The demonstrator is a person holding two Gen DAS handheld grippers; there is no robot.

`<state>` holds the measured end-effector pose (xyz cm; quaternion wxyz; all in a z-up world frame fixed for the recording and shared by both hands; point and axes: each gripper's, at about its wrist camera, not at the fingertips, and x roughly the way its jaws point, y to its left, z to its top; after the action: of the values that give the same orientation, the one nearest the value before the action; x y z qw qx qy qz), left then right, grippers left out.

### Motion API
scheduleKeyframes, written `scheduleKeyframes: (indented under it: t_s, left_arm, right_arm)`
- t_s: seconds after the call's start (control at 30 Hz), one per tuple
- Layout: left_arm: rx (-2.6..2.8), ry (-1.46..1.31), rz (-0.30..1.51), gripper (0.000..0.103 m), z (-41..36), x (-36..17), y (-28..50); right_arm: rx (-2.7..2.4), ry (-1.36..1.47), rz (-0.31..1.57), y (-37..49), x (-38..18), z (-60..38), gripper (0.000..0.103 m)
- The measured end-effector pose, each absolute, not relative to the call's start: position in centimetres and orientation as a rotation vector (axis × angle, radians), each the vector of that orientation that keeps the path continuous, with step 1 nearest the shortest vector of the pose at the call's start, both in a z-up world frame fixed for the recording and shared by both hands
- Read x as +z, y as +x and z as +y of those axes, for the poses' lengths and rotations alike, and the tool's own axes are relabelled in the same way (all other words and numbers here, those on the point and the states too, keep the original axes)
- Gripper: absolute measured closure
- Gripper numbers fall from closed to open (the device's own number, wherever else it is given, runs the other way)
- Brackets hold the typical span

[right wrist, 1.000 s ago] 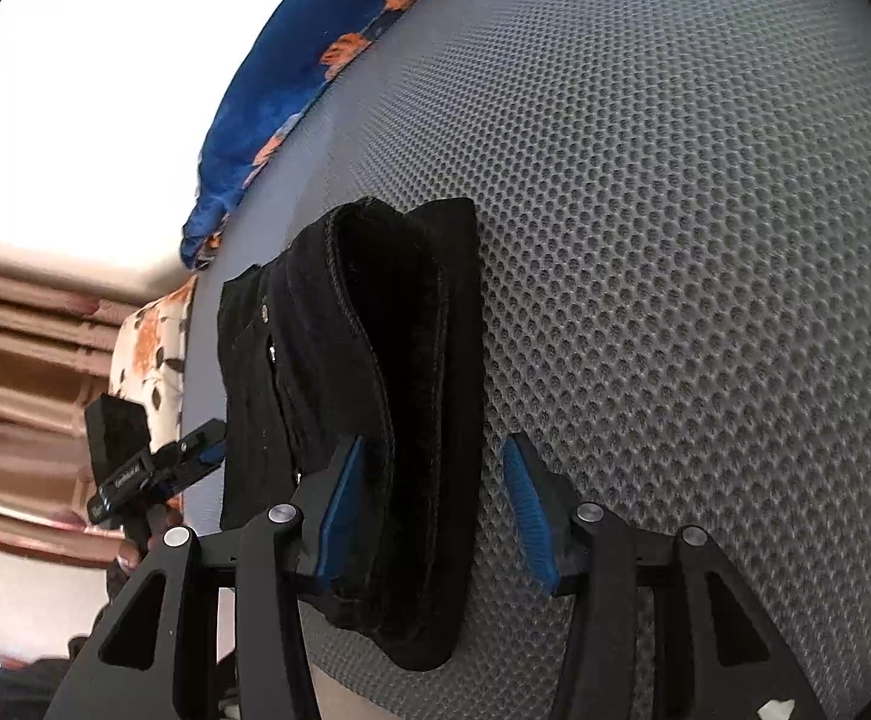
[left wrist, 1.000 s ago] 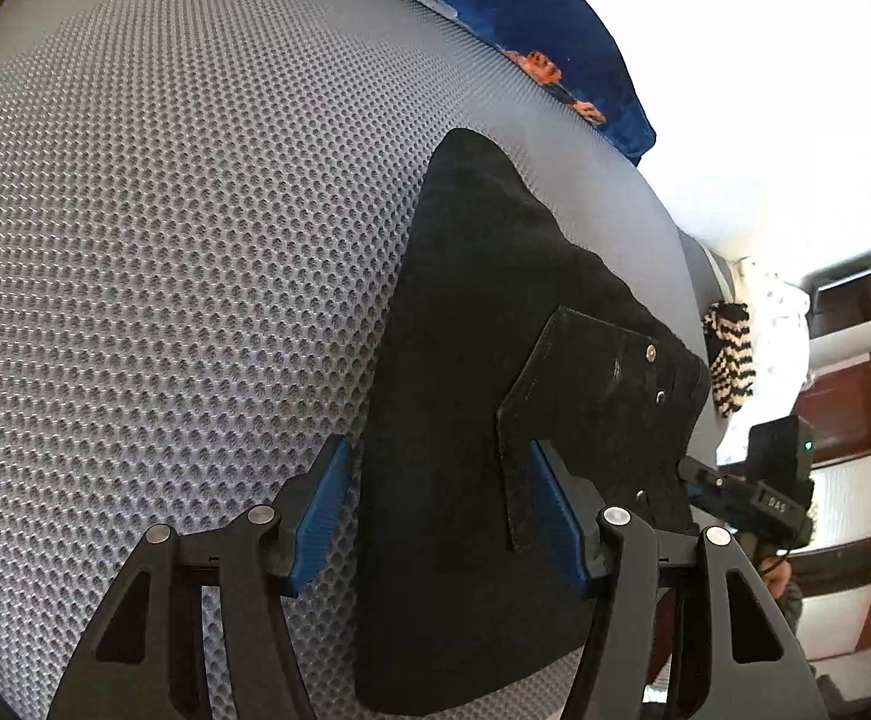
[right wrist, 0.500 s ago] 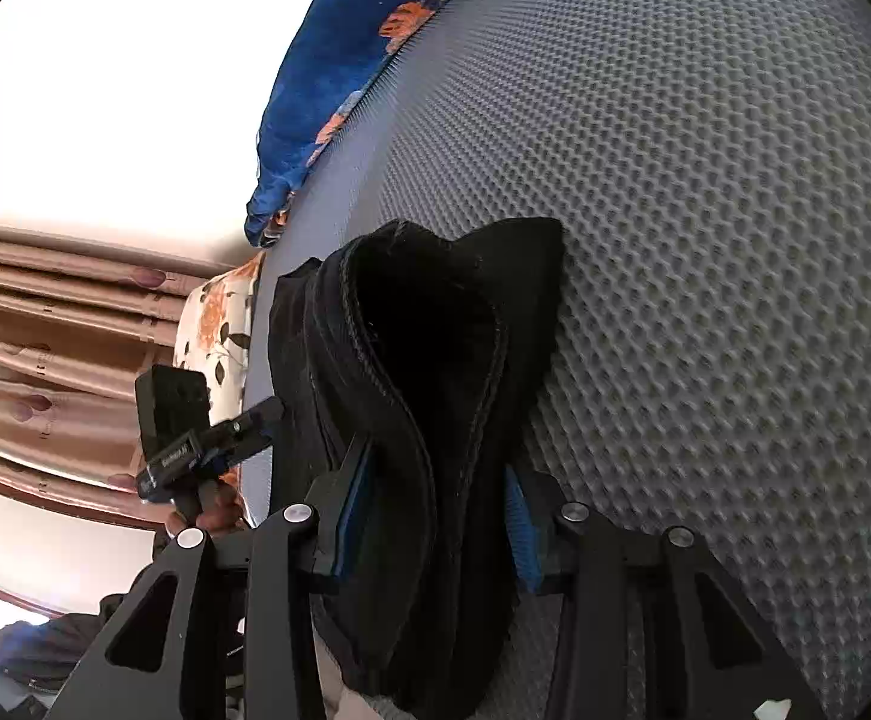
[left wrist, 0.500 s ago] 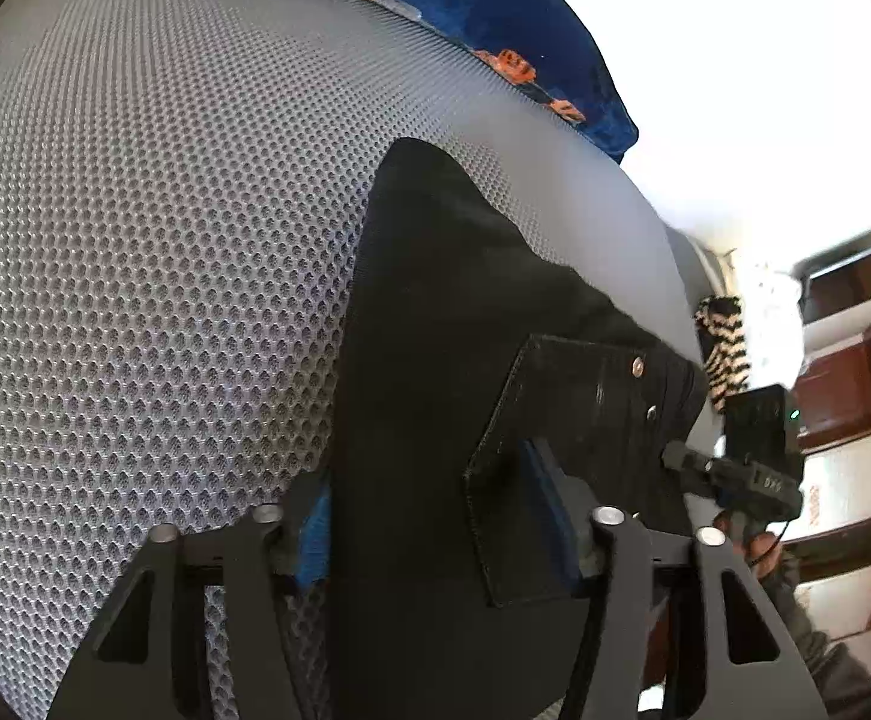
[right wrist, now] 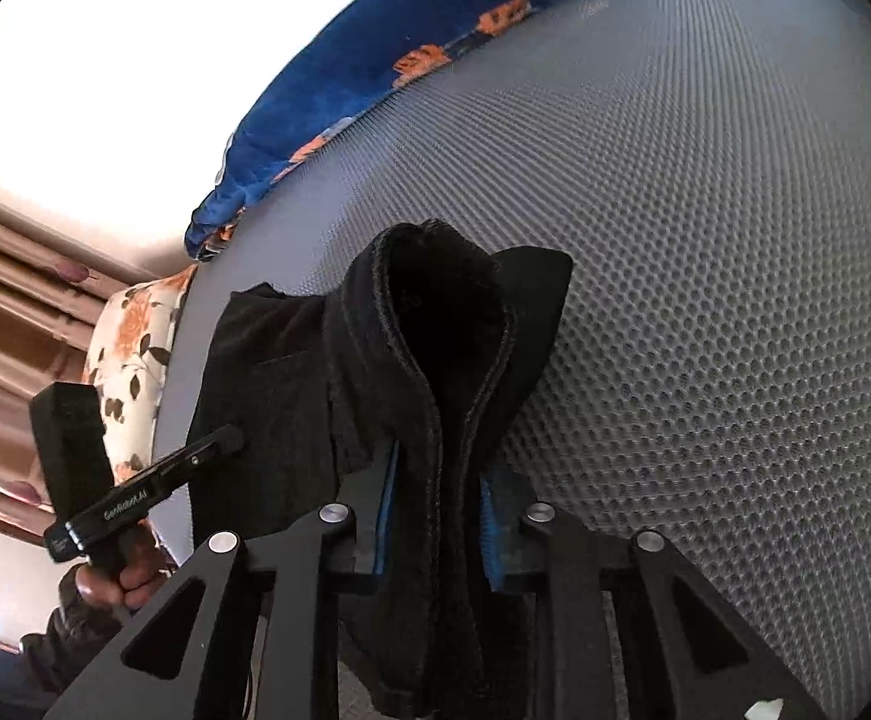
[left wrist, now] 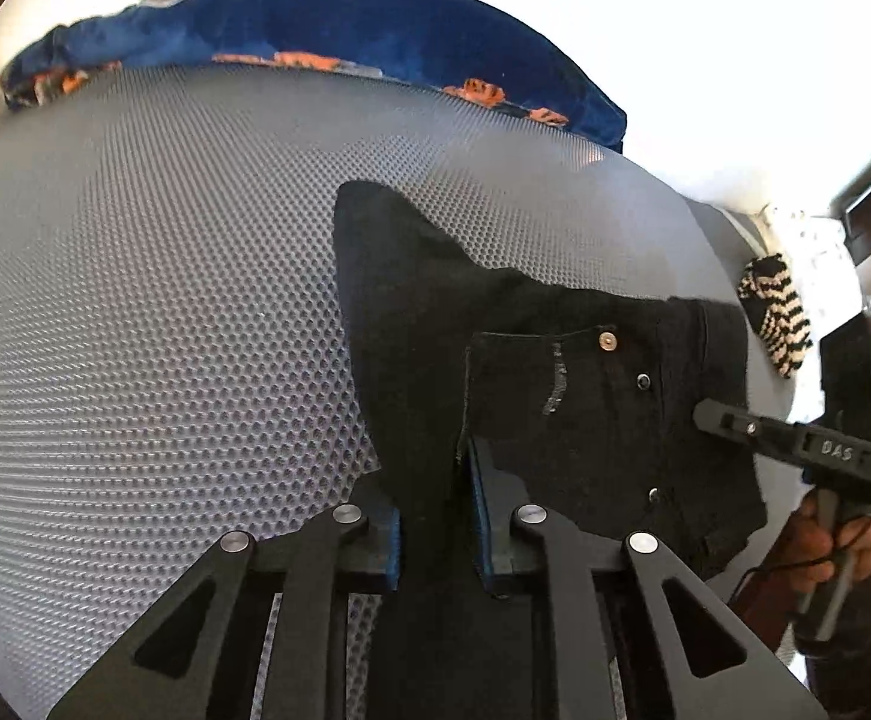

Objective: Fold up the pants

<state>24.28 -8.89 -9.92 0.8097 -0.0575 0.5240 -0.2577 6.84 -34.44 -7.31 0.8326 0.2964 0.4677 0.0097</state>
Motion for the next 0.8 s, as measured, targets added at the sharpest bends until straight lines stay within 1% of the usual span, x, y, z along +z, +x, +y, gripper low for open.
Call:
scheduleKeyframes:
  t_s: [0.17, 0.4, 0.8]
  left_arm:
    - [-0.528, -0.091, 1.089, 0.085, -7.9, -8.6, 23.3]
    - [-0.497, -0.1, 1.055, 0.085, -4.5, -7.1, 23.5]
    - [-0.449, -0.131, 1.003, 0.085, -0.9, -5.8, 26.5]
  right_arm:
    - [0.038, 0.59, 0.981, 7.7, -5.4, -32.4, 0.084]
    - [0.077, 0.561, 0.991, 9.7, -4.8, -29.2, 0.085]
    - [0.138, 0.519, 0.998, 15.0, -4.0, -25.7, 0.085]
